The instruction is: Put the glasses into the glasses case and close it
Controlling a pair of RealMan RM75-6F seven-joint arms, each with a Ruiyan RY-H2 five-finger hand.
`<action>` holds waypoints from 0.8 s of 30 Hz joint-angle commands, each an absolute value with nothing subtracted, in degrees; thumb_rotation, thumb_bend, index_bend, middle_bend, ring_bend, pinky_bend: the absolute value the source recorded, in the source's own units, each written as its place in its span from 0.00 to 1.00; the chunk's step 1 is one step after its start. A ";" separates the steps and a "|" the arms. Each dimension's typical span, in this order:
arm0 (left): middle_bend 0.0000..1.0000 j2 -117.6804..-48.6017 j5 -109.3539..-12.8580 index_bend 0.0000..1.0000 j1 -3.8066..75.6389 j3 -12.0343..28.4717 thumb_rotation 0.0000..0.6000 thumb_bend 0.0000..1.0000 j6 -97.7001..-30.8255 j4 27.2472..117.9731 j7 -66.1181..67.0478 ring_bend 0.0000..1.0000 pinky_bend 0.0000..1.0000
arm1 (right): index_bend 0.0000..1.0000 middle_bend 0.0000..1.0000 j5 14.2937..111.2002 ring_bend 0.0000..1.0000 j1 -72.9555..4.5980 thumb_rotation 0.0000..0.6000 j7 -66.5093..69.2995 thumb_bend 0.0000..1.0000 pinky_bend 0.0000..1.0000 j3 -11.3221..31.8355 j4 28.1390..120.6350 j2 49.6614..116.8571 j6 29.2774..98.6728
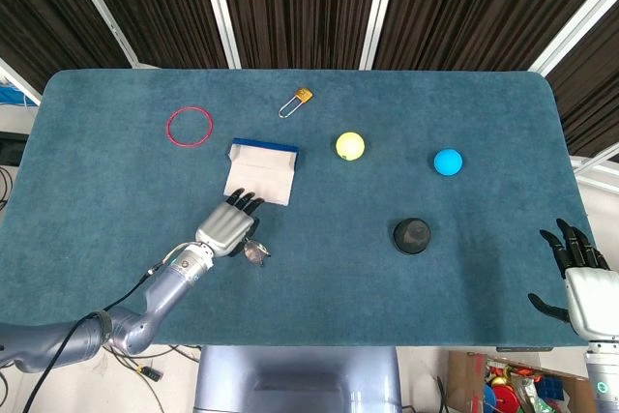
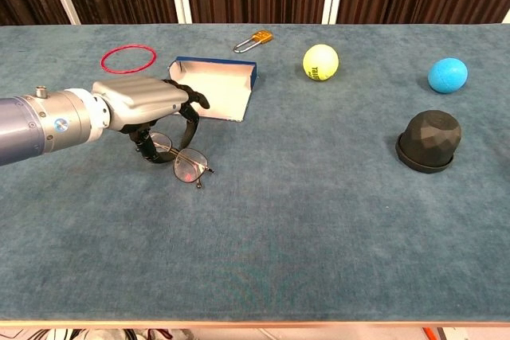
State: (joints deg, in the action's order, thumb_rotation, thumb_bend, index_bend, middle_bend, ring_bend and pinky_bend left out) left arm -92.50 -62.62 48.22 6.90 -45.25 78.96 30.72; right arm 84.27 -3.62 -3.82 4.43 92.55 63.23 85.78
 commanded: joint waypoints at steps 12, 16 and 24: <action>0.12 -93.44 -61.46 0.54 49.01 6.01 1.00 0.33 -46.45 78.30 32.68 0.00 0.00 | 0.15 0.00 84.11 0.08 -3.62 1.00 -3.78 0.00 0.24 4.56 92.67 63.20 85.67; 0.12 -93.72 -61.09 0.54 49.20 5.72 1.00 0.33 -46.94 78.30 33.58 0.00 0.00 | 0.15 0.00 84.09 0.08 -3.57 1.00 -3.75 0.00 0.24 4.56 92.70 63.17 85.68; 0.12 -93.88 -60.45 0.55 49.58 5.48 1.00 0.40 -47.06 78.20 33.99 0.00 0.00 | 0.15 0.00 84.04 0.08 -3.59 1.00 -3.67 0.00 0.24 4.61 92.74 63.13 85.60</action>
